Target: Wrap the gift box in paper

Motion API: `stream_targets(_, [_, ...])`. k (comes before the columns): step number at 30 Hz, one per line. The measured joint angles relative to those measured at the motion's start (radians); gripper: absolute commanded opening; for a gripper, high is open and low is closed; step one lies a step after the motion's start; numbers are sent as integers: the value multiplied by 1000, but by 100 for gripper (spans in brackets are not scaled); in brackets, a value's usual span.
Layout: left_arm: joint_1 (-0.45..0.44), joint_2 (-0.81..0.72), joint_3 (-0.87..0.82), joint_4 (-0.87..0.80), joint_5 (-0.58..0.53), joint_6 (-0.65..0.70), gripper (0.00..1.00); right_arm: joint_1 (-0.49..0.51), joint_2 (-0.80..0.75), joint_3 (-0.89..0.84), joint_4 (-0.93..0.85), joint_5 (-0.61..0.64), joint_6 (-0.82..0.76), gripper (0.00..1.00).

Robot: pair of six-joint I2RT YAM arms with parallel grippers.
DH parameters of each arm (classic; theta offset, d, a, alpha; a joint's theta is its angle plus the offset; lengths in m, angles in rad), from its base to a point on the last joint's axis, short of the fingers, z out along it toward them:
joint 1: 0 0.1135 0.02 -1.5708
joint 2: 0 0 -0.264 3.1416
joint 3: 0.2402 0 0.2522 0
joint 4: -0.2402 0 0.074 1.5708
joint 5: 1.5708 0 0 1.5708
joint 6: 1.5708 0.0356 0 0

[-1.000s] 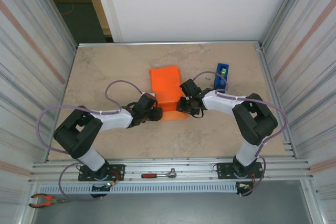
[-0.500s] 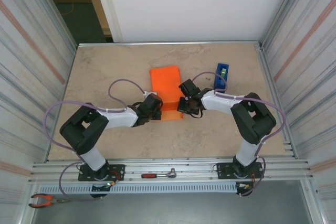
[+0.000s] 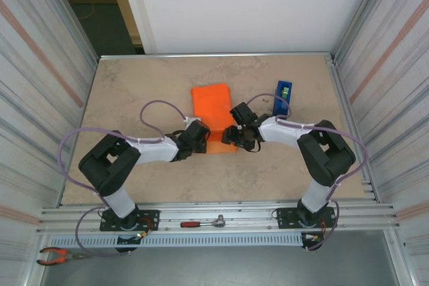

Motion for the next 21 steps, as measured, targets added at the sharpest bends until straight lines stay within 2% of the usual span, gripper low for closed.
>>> stream_targets(2, [0, 0, 2, -2, 1, 1, 16, -5, 14, 11, -16, 6, -1, 37])
stream_targets(4, [0, 0, 2, -1, 7, 4, 22, -10, 30, 19, -17, 13, -2, 21])
stream_targets(6, [0, -1, 2, 5, 23, 10, 29, -16, 35, 22, -27, 18, 1, 11])
stream_targets(10, [-3, -13, -1, 23, 61, 12, 42, -16, 47, 26, -18, 27, 5, 6])
stream_targets(12, [-5, -31, -6, 23, 73, 10, 44, -14, 47, 26, -18, 30, 5, 4])
stream_targets(17, [-5, -38, -5, 28, 74, 8, 43, -12, 46, 24, -16, 32, 5, 3])
stream_targets(21, [-5, -8, 7, 30, 43, 0, 33, -12, 45, 23, -13, 31, 5, 4])
